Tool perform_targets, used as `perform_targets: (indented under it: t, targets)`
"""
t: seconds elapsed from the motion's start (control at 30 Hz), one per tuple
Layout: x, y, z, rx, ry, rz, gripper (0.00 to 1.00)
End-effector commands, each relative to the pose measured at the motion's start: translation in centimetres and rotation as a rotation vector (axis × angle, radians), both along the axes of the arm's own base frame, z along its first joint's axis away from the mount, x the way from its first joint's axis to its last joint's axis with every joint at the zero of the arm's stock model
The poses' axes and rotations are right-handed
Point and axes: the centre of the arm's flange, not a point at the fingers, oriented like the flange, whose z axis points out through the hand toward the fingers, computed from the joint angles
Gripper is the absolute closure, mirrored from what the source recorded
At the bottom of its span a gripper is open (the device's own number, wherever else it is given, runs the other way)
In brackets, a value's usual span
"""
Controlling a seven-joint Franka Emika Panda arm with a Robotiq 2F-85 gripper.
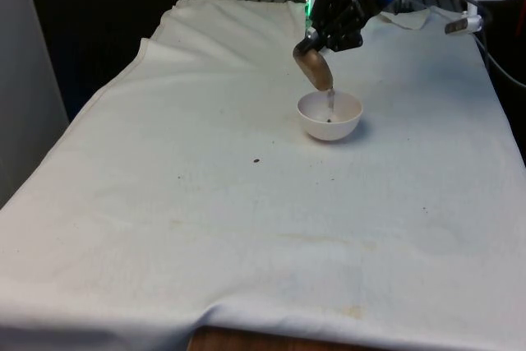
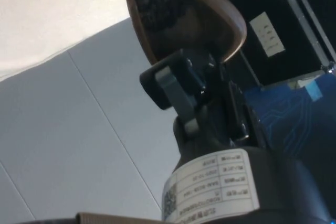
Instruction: Pour the coffee beans from the cup into the bowl.
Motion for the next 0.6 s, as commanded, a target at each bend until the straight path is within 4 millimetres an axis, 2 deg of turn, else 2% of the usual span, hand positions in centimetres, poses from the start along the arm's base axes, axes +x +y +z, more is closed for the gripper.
perform_targets:
  t: [0.0, 0.03, 0.23, 0.57]
  targets:
    - [-0.4, 0.0, 0.3, -0.008, -0.012, 0.015, 1.0]
    - [-0.1, 0.0, 0.1, -0.004, -0.002, 0.003, 1.0]
    - [-1.4, 0.0, 0.7, -0.033, -0.044, 0.015, 1.0]
    - [-2.2, 0.6, 0.3, -0.09, -0.096, 0.006, 1.0]
